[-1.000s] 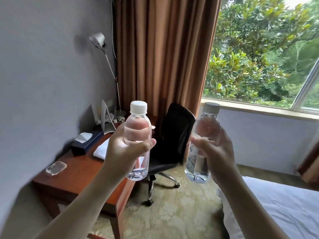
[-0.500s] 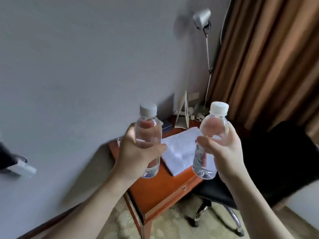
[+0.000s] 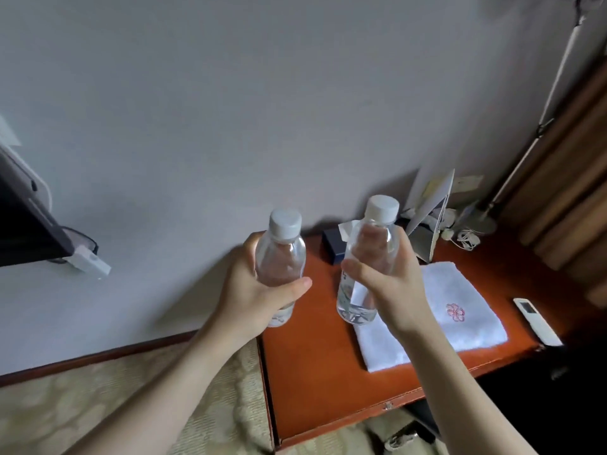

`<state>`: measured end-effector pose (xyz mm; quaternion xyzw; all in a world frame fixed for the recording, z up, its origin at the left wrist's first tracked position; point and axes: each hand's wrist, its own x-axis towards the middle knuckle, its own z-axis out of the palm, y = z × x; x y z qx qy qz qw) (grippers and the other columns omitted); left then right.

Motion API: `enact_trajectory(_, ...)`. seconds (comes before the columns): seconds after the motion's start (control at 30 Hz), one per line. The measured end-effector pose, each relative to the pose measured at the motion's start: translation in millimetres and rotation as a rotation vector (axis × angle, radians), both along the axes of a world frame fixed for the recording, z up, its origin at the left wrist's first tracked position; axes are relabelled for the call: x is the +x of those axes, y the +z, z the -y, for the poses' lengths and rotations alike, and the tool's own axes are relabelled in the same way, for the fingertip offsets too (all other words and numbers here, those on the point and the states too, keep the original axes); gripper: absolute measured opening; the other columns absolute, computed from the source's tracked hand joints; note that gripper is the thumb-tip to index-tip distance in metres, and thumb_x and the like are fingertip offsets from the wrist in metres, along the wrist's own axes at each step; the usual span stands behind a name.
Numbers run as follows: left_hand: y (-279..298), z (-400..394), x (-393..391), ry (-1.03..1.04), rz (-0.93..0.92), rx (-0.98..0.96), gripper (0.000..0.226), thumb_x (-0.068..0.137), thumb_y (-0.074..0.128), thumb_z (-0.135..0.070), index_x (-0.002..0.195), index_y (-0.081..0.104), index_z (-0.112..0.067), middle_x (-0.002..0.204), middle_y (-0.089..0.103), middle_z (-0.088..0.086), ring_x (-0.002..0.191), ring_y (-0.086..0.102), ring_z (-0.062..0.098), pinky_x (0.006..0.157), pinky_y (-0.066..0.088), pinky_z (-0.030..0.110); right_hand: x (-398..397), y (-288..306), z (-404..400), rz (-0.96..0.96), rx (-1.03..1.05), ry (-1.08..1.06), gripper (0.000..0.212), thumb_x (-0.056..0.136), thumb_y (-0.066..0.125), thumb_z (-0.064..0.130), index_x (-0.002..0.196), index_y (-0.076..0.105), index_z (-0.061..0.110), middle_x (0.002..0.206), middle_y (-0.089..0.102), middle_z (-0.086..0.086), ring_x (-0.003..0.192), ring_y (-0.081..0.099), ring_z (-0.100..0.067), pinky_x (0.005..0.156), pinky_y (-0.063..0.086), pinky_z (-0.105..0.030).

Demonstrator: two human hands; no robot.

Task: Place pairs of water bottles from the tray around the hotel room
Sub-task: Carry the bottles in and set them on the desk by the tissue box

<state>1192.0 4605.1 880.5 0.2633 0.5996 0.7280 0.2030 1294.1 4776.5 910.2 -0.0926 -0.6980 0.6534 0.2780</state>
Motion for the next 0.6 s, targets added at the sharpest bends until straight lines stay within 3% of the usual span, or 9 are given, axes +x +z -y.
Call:
enact_trajectory(0.1,-34,-16,-26,0.012,0.055,-0.009,0.038,0.077,0.074,0.009,0.101,0.044,0.005,0.068,0.043,0.02,0.038,0.039,0.022,0.044,0.036,0.039,-28,-30,-19,0.07,-0.004,0.027,0.039,0.067,0.076,0.006,0.096,0.051,0.012,0.084,0.058,-0.007,0.077,0.057,-0.019,0.071,0.05,-0.038)
enact_trajectory(0.17,-61,-26,-35,0.079,0.015,-0.097,0.04,0.075,0.08,0.003,0.1,0.049,0.006,0.07,0.052,0.017,0.047,0.049,0.029,0.045,0.041,0.04,-43,-62,-27,0.113,-0.021,0.035,0.042,0.066,0.077,0.009,0.1,0.053,0.012,0.086,0.061,-0.012,0.079,0.059,-0.023,0.073,0.052,-0.044)
enact_trajectory(0.2,-78,-31,-39,0.168,-0.046,-0.19,0.043,0.071,0.085,-0.004,0.101,0.055,0.001,0.074,0.061,0.008,0.057,0.059,0.027,0.052,0.048,0.037,-51,-81,-31,0.143,-0.027,0.043,0.043,0.066,0.077,0.009,0.101,0.053,0.012,0.089,0.062,-0.015,0.079,0.06,-0.024,0.073,0.054,-0.045)
enact_trajectory(0.27,-115,-37,-45,0.332,-0.113,-0.337,0.056,0.059,0.092,-0.021,0.107,0.064,-0.013,0.088,0.073,-0.005,0.078,0.07,0.006,0.068,0.054,0.022,-67,-122,-40,0.222,-0.032,0.065,0.045,0.064,0.077,0.007,0.102,0.053,0.011,0.09,0.062,-0.019,0.078,0.061,-0.023,0.069,0.055,-0.043)
enact_trajectory(0.37,-179,-45,-57,0.358,-0.063,-0.418,0.066,0.053,0.09,-0.036,0.113,0.064,-0.026,0.104,0.075,-0.006,0.096,0.072,0.011,0.085,0.057,0.031,-88,-187,-53,0.317,-0.083,0.156,0.043,0.061,0.076,0.002,0.095,0.05,0.003,0.082,0.059,-0.021,0.065,0.059,-0.027,0.054,0.05,-0.039)
enact_trajectory(0.47,-240,-50,-67,0.37,-0.083,-0.496,0.065,0.055,0.093,-0.03,0.113,0.063,-0.028,0.108,0.073,-0.007,0.102,0.069,0.014,0.088,0.057,0.031,-99,-244,-64,0.361,-0.1,0.123,0.045,0.063,0.075,-0.005,0.1,0.053,0.008,0.084,0.062,-0.014,0.068,0.062,-0.018,0.056,0.054,-0.029)
enact_trajectory(0.6,-308,-56,-67,0.463,-0.052,-0.537,0.063,0.056,0.095,-0.016,0.111,0.065,-0.024,0.106,0.072,-0.004,0.102,0.069,0.015,0.085,0.058,0.028,-104,-315,-75,0.432,-0.072,0.119,0.056,0.062,0.082,-0.002,0.104,0.054,0.022,0.089,0.066,-0.009,0.078,0.066,-0.03,0.067,0.058,-0.051)
